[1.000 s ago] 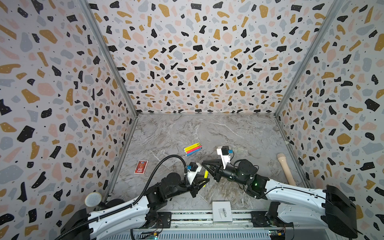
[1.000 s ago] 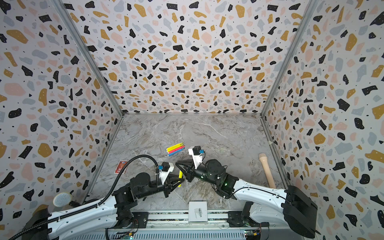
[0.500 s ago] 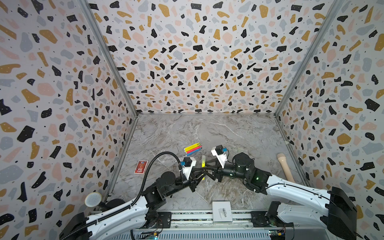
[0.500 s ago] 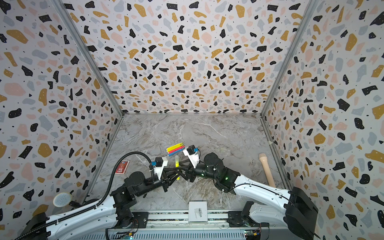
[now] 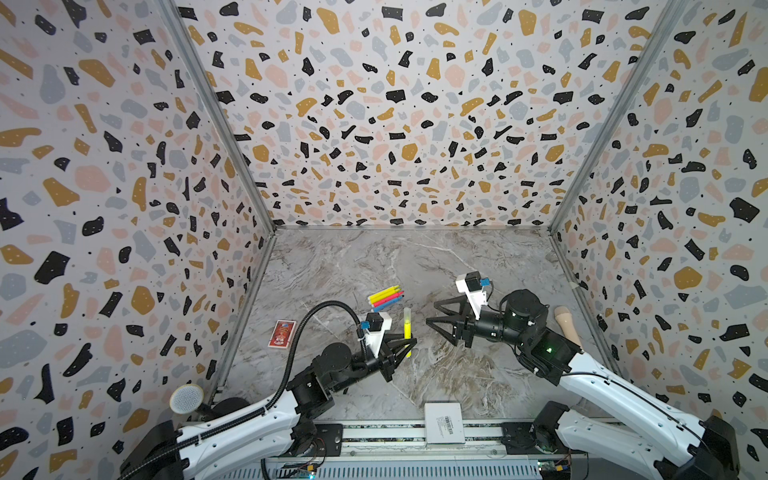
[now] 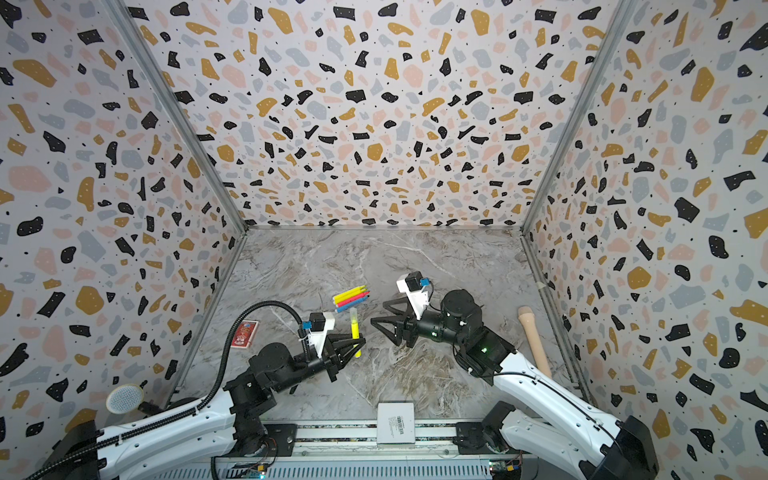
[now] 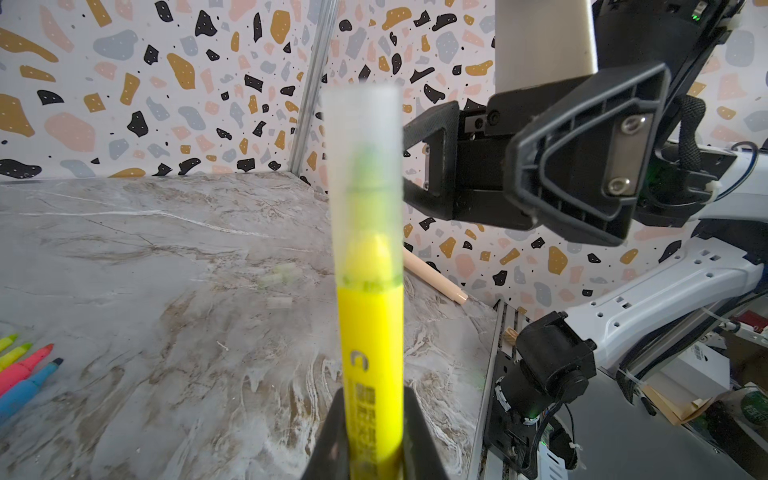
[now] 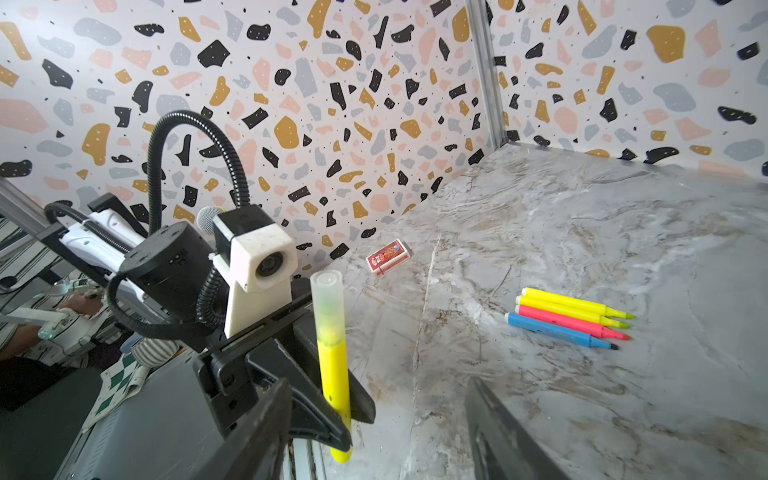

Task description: Insert the pens into the pen caps

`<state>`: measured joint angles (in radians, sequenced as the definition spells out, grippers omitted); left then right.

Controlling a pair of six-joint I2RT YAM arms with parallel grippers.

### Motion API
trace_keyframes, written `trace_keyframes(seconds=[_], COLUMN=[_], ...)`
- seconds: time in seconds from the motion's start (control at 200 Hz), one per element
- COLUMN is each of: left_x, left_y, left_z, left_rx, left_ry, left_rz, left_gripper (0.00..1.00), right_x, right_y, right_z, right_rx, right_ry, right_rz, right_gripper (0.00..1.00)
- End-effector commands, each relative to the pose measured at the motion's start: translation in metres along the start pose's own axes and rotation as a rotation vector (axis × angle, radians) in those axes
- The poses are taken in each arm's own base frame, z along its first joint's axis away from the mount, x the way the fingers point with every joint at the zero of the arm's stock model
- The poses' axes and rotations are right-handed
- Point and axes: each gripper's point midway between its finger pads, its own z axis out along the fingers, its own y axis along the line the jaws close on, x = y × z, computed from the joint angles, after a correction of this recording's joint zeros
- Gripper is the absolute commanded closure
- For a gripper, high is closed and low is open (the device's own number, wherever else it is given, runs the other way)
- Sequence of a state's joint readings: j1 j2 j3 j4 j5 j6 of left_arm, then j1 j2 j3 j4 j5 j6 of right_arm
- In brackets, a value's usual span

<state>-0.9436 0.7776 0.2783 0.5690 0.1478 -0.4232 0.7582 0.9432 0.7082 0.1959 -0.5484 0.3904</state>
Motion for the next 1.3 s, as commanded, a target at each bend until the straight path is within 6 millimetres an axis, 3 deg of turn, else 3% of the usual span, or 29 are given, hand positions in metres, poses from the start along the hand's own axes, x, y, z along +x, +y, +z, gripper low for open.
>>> trace_keyframes(seconds=[0.0,0.17,0.601,0.691,0.871,0.936,0.961,1.031,1.066,1.181,1.292], left_x=[-0.013,-0.012,-0.012,-0.012,-0.013,-0.012,-0.011,-0.007,-0.004,0.013,0.031], left_y=[-0.007,-0.007,-0.008,-0.009,-0.008,-0.004,-0.001,0.013,0.023,0.062,0.077], left_z=[0.003,0.008,0.013,0.014,0.014,0.014,0.014,0.013,0.012,0.003,-0.006], left_rx=[0.036,0.043,0.049,0.055,0.049,0.030,0.014,-0.067,-0.120,-0.334,-0.407], left_ry=[-0.054,-0.041,-0.036,-0.039,-0.042,-0.041,-0.039,-0.025,-0.018,0.027,0.061], left_rz=[-0.002,-0.005,-0.003,-0.004,-0.010,-0.012,-0.014,-0.025,-0.033,-0.062,-0.091], left_gripper=[1.00,1.00,1.00,1.00,1.00,1.00,0.91,0.52,0.40,0.31,0.31], right_x=[-0.002,0.007,0.023,0.025,0.023,0.021,0.021,0.020,0.020,0.019,0.021], right_y=[0.016,0.014,0.017,0.017,0.014,0.010,0.009,0.000,-0.006,-0.038,-0.099], right_z=[0.005,0.015,0.041,0.044,0.048,0.049,0.049,0.050,0.051,0.054,0.053], right_rx=[-0.100,-0.131,-0.202,-0.207,-0.195,-0.172,-0.165,-0.123,-0.098,0.033,0.260], right_ry=[0.030,0.063,0.109,0.111,0.104,0.094,0.093,0.101,0.107,0.153,0.245], right_rz=[-0.015,0.000,0.025,0.028,0.037,0.037,0.036,0.039,0.038,0.034,0.065], right_gripper=[0.36,0.44,0.51,0.59,0.90,0.92,0.92,0.92,0.92,0.92,0.92])
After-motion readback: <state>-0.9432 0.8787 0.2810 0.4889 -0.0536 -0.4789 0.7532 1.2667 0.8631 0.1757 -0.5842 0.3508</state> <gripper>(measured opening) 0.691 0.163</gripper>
